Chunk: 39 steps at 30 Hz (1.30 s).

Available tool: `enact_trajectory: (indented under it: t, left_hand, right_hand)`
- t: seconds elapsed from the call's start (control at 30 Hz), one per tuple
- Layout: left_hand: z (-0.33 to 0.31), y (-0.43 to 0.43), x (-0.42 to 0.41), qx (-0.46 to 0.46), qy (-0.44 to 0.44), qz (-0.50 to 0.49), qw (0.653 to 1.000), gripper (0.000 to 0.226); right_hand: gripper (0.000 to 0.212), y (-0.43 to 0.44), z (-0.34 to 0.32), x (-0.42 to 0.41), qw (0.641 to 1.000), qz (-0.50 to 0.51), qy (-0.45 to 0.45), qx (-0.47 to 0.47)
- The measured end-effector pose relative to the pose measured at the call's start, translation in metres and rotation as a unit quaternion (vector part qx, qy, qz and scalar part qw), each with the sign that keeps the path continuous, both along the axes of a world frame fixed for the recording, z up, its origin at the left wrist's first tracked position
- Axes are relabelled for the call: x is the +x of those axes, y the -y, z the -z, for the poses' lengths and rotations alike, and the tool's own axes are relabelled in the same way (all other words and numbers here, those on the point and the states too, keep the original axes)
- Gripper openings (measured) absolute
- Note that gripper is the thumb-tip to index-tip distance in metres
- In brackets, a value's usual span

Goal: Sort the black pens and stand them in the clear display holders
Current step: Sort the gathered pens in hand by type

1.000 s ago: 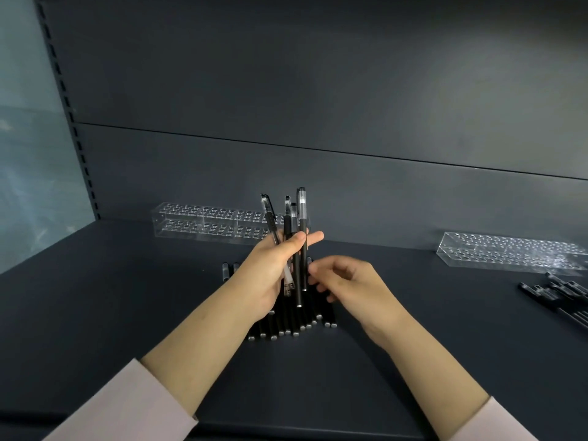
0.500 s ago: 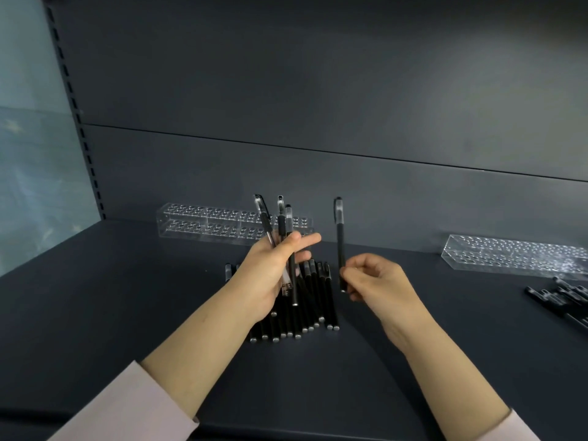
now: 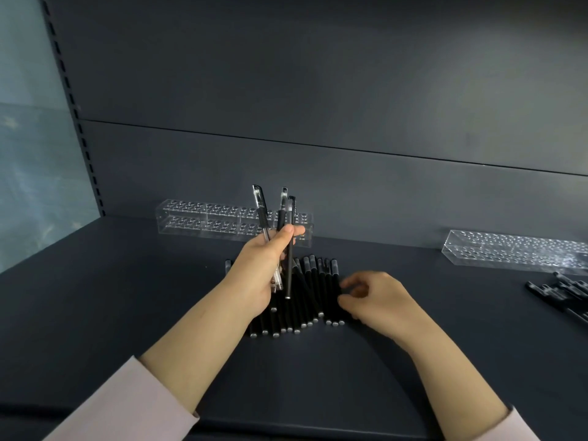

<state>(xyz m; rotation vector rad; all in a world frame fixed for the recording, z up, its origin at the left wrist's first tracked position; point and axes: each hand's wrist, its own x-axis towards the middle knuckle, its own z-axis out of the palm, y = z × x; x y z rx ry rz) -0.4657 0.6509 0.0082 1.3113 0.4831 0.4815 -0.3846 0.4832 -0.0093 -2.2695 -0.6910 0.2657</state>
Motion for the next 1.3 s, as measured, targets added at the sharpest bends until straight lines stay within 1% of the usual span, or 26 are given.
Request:
enact_trajectory:
  t: [0.07, 0.1, 0.17, 0.23, 0.3, 0.37, 0.43, 0.53, 0.63, 0.7, 0.77, 0.83, 0.9, 0.93, 1.0, 1.07, 1.17, 1.23, 1.3]
  left_hand:
    - [-0.001, 0.001, -0.001, -0.018, 0.01, -0.003, 1.0, 0.019]
    - [-0.001, 0.002, -0.001, -0.026, 0.016, 0.0, 1.0, 0.019]
    - [-0.001, 0.004, -0.001, -0.034, 0.022, 0.014, 0.999, 0.019]
    - [0.0, 0.007, 0.0, -0.036, 0.026, 0.026, 0.999, 0.018]
    - [0.0, 0.01, 0.001, -0.038, 0.025, 0.033, 0.998, 0.017]
    - [0.001, 0.011, 0.002, -0.039, 0.025, 0.038, 0.998, 0.016]
    - [0.001, 0.012, 0.002, -0.05, 0.033, 0.047, 0.997, 0.017]
    - [0.0, 0.013, 0.003, -0.059, 0.042, 0.061, 0.995, 0.019]
    - [0.0, 0.014, 0.005, -0.084, 0.054, 0.04, 0.994, 0.021]
    - [0.001, 0.011, 0.007, -0.088, 0.051, 0.01, 0.995, 0.022]
    - [0.002, 0.006, 0.006, -0.071, 0.043, -0.01, 0.997, 0.027]
    - [0.002, 0.003, 0.003, -0.015, 0.016, -0.011, 1.0, 0.03]
    - [0.002, 0.001, 0.0, 0.05, -0.028, -0.005, 0.998, 0.032]
    - [0.001, 0.001, -0.002, 0.064, -0.041, -0.007, 0.997, 0.033]
    - [-0.001, 0.001, -0.003, 0.054, -0.037, -0.006, 0.998, 0.034]
    - [-0.001, 0.001, -0.004, 0.042, -0.025, -0.008, 0.999, 0.032]
    - [0.002, 0.002, -0.003, 0.052, -0.005, -0.017, 0.998, 0.027]
    - [0.005, 0.003, 0.0, 0.06, 0.012, -0.006, 0.998, 0.024]
    - [0.006, 0.01, 0.003, 0.064, 0.031, 0.008, 0.997, 0.023]
  right_hand:
    - [0.018, -0.002, 0.001, 0.001, 1.0, 0.004, 0.002, 0.013]
    - [0.015, -0.003, 0.001, 0.001, 0.999, 0.009, 0.02, 0.026]
    - [0.007, -0.007, -0.001, -0.003, 0.994, 0.012, 0.055, 0.092]
    - [0.005, -0.012, -0.006, -0.007, 0.984, -0.018, 0.031, 0.175]
    - [0.005, -0.016, -0.008, -0.013, 0.975, -0.066, -0.02, 0.21]
    - [0.006, -0.018, -0.007, -0.015, 0.974, -0.081, -0.024, 0.209]
    - [0.008, -0.021, -0.005, -0.013, 0.975, -0.069, -0.013, 0.209]
    - [0.007, -0.023, -0.004, -0.011, 0.974, -0.058, -0.021, 0.219]
    - [0.005, -0.021, -0.004, -0.008, 0.976, -0.048, -0.018, 0.212]
    - [0.009, -0.015, -0.004, -0.003, 0.978, -0.015, -0.013, 0.206]
    - [0.013, -0.005, -0.005, 0.003, 0.985, 0.031, 0.003, 0.168]
    - [0.018, 0.004, -0.004, 0.007, 0.993, 0.061, 0.025, 0.099]
    - [0.02, 0.007, -0.002, 0.008, 0.996, 0.069, 0.029, 0.054]
    - [0.02, 0.006, 0.0, 0.008, 0.997, 0.066, 0.027, 0.036]
    - [0.021, 0.005, 0.001, 0.007, 0.998, 0.051, 0.031, 0.001]
    - [0.022, 0.005, 0.002, 0.007, 0.999, 0.034, 0.028, -0.012]
    - [0.014, 0.004, 0.001, 0.005, 0.999, 0.024, 0.01, 0.021]
    - [0.009, 0.002, -0.004, 0.001, 0.996, 0.018, 0.013, 0.086]
    - [0.01, 0.002, -0.011, -0.005, 0.987, -0.013, -0.018, 0.161]
